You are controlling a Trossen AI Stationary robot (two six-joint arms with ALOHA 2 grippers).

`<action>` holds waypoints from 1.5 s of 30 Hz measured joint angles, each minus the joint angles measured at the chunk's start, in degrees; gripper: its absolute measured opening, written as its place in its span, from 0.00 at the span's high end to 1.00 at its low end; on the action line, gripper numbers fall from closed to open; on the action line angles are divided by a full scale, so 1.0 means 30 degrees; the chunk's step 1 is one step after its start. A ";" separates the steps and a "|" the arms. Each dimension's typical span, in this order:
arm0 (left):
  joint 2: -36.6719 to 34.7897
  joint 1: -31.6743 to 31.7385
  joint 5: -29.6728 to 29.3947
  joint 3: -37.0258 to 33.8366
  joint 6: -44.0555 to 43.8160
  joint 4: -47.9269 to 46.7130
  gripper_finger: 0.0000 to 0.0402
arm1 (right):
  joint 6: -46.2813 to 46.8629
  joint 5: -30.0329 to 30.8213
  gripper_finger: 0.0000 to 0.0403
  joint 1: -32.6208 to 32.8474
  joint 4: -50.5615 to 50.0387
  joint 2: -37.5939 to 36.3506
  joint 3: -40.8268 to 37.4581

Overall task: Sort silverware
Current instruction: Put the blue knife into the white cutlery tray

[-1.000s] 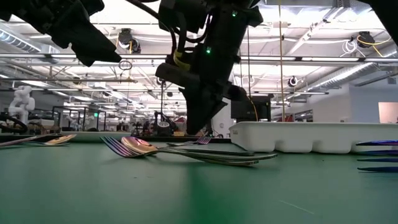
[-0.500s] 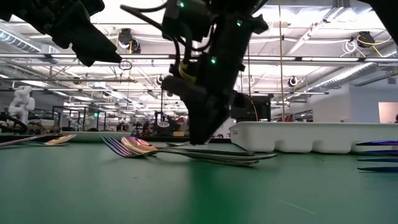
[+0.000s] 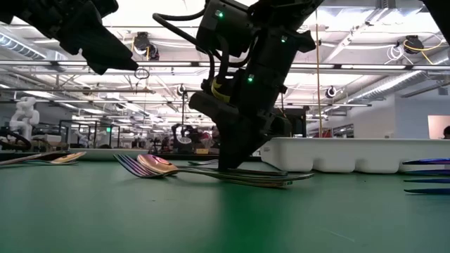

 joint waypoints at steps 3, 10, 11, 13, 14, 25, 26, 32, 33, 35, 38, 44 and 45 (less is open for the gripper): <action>0.0000 0.0000 -0.0004 0.0000 0.0280 0.0047 0.60 | 0.0015 -0.0051 0.96 -0.0007 0.0083 0.0007 0.0001; 0.0000 0.0000 -0.0007 0.0000 0.0400 0.0156 0.60 | -0.0484 -0.0243 0.96 -0.0007 -0.0464 0.0041 0.1029; 0.0000 0.0000 -0.0007 0.0000 0.0417 0.0189 0.60 | -0.0544 -0.0271 0.96 0.0002 -0.0594 0.0036 0.1195; 0.0000 0.0000 -0.0007 0.0000 0.0417 0.0186 0.60 | -0.0712 -0.0337 0.97 0.0007 -0.0818 0.0062 0.1532; 0.0000 0.0000 -0.0007 0.0000 0.0417 0.0186 0.60 | -0.0855 -0.0371 0.97 0.0007 -0.0978 0.0098 0.1750; 0.0000 0.0000 -0.0007 0.0000 0.0436 0.0187 0.60 | -0.1537 -0.0402 1.00 0.0058 -0.1255 0.0131 0.2914; 0.0000 0.0000 -0.0007 0.0000 0.0439 0.0191 0.60 | -0.1537 -0.0393 1.00 0.0058 -0.1281 0.0131 0.2914; 0.0000 0.0000 -0.0009 0.0000 0.0498 0.0191 0.60 | -0.1537 -0.0307 1.00 0.0058 -0.1664 0.0124 0.2929; 0.0000 0.0000 -0.0067 0.0000 0.0670 0.0202 0.60 | -0.1537 -0.0313 1.00 0.0058 -0.1794 0.0124 0.2929; 0.0033 0.0000 -0.0459 0.0000 0.0996 0.0457 0.60 | -0.1530 -0.0313 1.00 0.0069 -0.2174 -0.0016 0.2929; 0.0594 0.0275 -0.1201 0.0022 0.1473 0.1396 0.60 | -0.1479 -0.0087 1.00 0.0289 -0.2890 -0.0629 0.2929; 0.3178 0.1560 -0.0759 0.0036 0.2488 0.3951 0.60 | -0.1616 0.1275 1.00 0.1259 -0.3413 -0.2139 0.2965; 0.3695 0.1838 -0.0522 0.0036 0.2645 0.4397 0.60 | -0.1673 0.1268 1.00 0.1444 -0.3495 -0.2309 0.2965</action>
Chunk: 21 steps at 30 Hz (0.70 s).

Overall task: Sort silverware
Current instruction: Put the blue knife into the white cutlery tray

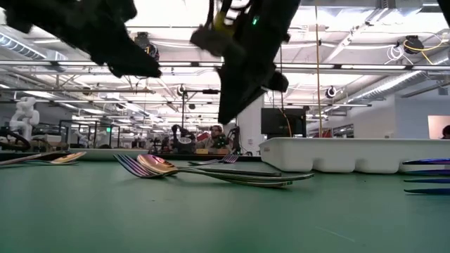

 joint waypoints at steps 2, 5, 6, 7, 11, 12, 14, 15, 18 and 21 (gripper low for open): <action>0.0974 0.0544 0.0772 0.0000 0.0221 0.0530 0.60 | -0.0185 0.0007 1.00 0.0392 -0.0171 -0.0159 0.0000; 0.2264 0.1351 0.2246 -0.0002 0.0192 0.1359 0.60 | -0.0276 -0.0004 1.00 0.1007 -0.0754 -0.0175 -0.0002; 0.2611 0.1571 0.2732 -0.0007 0.0188 0.1584 0.60 | -0.0196 -0.0037 1.00 0.1192 -0.0864 -0.0169 -0.0091; 0.2976 0.1781 0.3189 -0.0007 0.0183 0.1942 0.60 | -0.0065 -0.0141 1.00 0.1350 -0.0874 -0.0197 -0.0305; 0.4165 0.2219 0.4575 -0.0015 0.0176 0.3150 0.60 | 0.0312 -0.1175 1.00 0.1703 -0.0925 -0.0190 -0.1565; 0.4431 0.2283 0.4776 -0.0015 0.0176 0.3524 0.60 | 0.0418 -0.1210 1.00 0.1757 -0.0837 -0.0190 -0.1898; 0.4849 0.2293 0.5072 -0.0020 0.0168 0.4096 0.60 | 0.0620 -0.1426 1.00 0.1763 -0.0422 -0.0191 -0.2555; 0.5102 0.2285 0.5223 -0.0022 0.0161 0.4727 0.60 | 0.0741 -0.1545 1.00 0.1769 -0.0231 -0.0256 -0.2916; 0.5794 0.2285 0.5639 -0.0022 0.0197 0.6304 0.60 | 0.0913 -0.1554 1.00 0.1795 0.0768 -0.0719 -0.4054; 0.6541 0.2285 0.5826 -0.0022 0.0344 0.7685 0.60 | 0.0939 -0.1494 1.00 0.1923 0.2423 -0.1934 -0.5468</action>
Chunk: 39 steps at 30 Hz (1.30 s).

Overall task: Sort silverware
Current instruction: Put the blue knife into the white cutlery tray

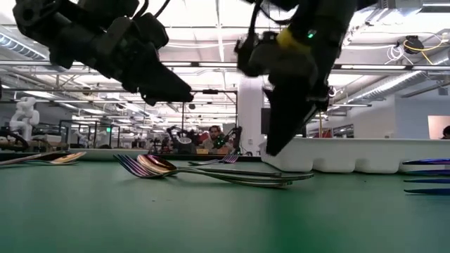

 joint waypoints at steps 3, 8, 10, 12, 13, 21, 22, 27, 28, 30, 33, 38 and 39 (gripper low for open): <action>0.0745 0.0007 0.0000 0.0062 0.0445 0.0579 0.60 | 0.0073 -0.0031 1.00 0.0073 0.2275 -0.1473 -0.1863; 0.2267 0.0015 -0.0005 0.1250 0.0823 0.0867 0.60 | 0.0656 -0.0131 1.00 0.0073 0.6763 -0.3642 -0.5470; 0.3132 0.0014 0.0000 0.1892 0.0839 0.0787 0.60 | 0.1008 -0.0213 1.00 0.0073 0.8452 -0.3996 -0.6818; 0.4212 0.0000 0.0000 0.2680 0.0988 0.0769 0.60 | 0.1288 -0.0637 1.00 0.0038 1.0006 -0.4128 -0.7893; 0.4643 0.0000 0.0000 0.2904 0.1107 0.0554 0.60 | 0.1302 -0.0755 1.00 0.0022 1.0733 -0.4128 -0.8269; 0.6819 0.0583 0.0002 0.4331 0.1486 -0.0548 0.60 | 0.1443 -0.0751 1.00 0.0029 1.2079 -0.3846 -0.8903; 0.6819 0.0694 0.0071 0.4334 0.1486 -0.0543 0.60 | 0.1498 -0.0431 1.00 0.0034 1.1985 -0.3773 -0.8885; 0.6790 0.1105 0.1449 0.4357 0.1506 -0.0838 0.60 | 0.1652 0.0212 1.00 0.0000 1.2108 -0.3330 -0.8907; 0.6784 0.1183 0.1778 0.4360 0.1724 -0.0857 0.60 | 0.1715 0.0289 1.00 0.0000 1.2164 -0.3219 -0.8900; 0.6775 0.1296 0.2130 0.4360 0.2002 -0.1096 0.60 | 0.1956 0.0431 1.00 0.0000 1.2080 -0.3188 -0.8900; 0.6775 0.1457 0.2180 0.4357 0.2324 -0.1431 0.60 | 0.2294 0.0517 1.00 0.0051 1.1997 -0.3188 -0.8900; 0.6775 0.1653 0.2379 0.4357 0.2462 -0.1356 0.60 | 0.2646 0.0523 1.00 0.0051 1.1935 -0.3173 -0.8900; 0.6775 0.1692 0.2403 0.4357 0.2472 -0.1356 0.60 | 0.2660 0.0649 1.00 0.0052 1.1931 -0.3171 -0.8900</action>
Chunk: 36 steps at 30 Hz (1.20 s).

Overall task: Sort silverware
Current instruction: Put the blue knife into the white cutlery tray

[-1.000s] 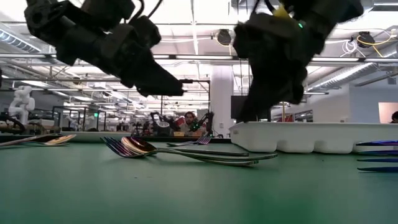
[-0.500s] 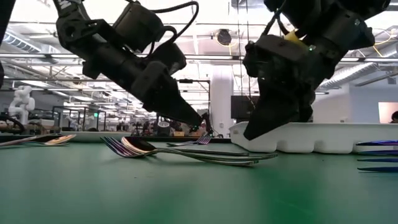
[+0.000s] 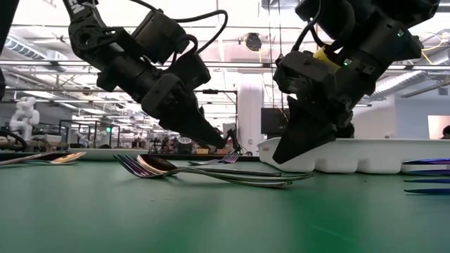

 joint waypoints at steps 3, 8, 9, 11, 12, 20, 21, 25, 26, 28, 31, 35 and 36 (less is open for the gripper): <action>0.0000 0.0037 0.0008 0.0000 0.0012 0.0075 0.60 | -0.0450 0.0889 1.00 0.0102 -0.0304 -0.0032 0.0221; 0.0000 0.0044 0.0008 0.0000 0.0015 0.0094 0.60 | -0.1797 0.1717 1.00 0.0145 -0.2410 -0.0112 0.2191; 0.0000 0.0042 0.0008 0.0000 0.0014 0.0100 0.60 | -0.1808 0.1851 1.00 0.0143 -0.3285 -0.0105 0.2702; 0.0000 0.0049 0.0008 0.0000 0.0012 0.0096 0.60 | -0.1565 0.2696 1.00 0.0282 -0.5089 -0.0105 0.3822; 0.0000 0.0049 0.0008 0.0000 0.0012 0.0095 0.60 | -0.1188 0.3214 1.00 0.0393 -0.6124 -0.0105 0.4472; 0.0000 0.0049 0.0008 0.0000 -0.0032 0.0092 0.60 | 0.6688 0.3753 1.00 0.1725 -1.0356 -0.0012 0.6046; 0.0000 0.0042 0.0008 0.0000 -0.0038 0.0089 0.60 | 0.7485 0.3870 1.00 0.1936 -0.9687 0.0076 0.5762; -0.0007 0.0049 0.0001 0.0000 -0.0047 0.0094 0.60 | 0.9220 0.5242 1.00 0.2409 -0.7945 0.1080 0.4891; -0.0007 0.0049 0.0001 0.0000 -0.0106 0.0081 0.60 | 0.9479 0.5412 1.00 0.2442 -0.7600 0.1487 0.4881; -0.0007 0.0049 0.0008 0.0000 -0.0150 0.0080 0.60 | 0.9741 0.5517 1.00 0.2459 -0.7138 0.2308 0.4889; -0.0007 0.0049 0.0038 0.0000 -0.0149 0.0095 0.60 | 1.0149 0.6207 1.00 0.2638 -0.6496 0.3194 0.4889; -0.0015 0.0049 0.0081 0.0000 -0.0039 0.0095 0.60 | 1.0554 0.6957 1.00 0.2789 -0.6724 0.3559 0.5020; -0.0015 0.0049 0.0088 0.0000 -0.0033 0.0095 0.60 | 1.0547 0.6959 1.00 0.2789 -0.6793 0.3575 0.5020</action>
